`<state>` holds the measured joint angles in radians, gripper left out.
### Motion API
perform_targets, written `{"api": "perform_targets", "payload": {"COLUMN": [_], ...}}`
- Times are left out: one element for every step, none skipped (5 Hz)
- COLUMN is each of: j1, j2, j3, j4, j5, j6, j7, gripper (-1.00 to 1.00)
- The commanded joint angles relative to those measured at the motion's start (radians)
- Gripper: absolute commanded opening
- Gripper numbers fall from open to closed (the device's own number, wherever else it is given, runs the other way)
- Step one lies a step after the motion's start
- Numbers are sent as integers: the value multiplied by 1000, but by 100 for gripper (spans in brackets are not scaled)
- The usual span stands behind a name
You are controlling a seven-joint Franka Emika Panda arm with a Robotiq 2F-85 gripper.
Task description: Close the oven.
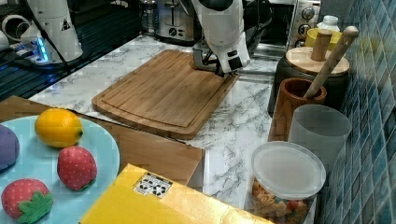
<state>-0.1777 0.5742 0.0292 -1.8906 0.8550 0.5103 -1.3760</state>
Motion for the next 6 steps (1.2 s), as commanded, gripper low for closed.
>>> {"api": "perform_targets", "payload": {"j1": [8,32,38,26,8,16], "j2": [-64,-53,-28,-7,-15,-23], "j3": [81,87,99,120,140,162], "j4": [138,157,189,205,194,176], "j5": [-15,-49,-107,-120,-95,-97], "j6": [-121,-133,-149,-147,-157,-142], "j7": [-107,-158,-154,-169,-182,-180], "gripper": [-100,-100,-100,-100,-100,-100]}}
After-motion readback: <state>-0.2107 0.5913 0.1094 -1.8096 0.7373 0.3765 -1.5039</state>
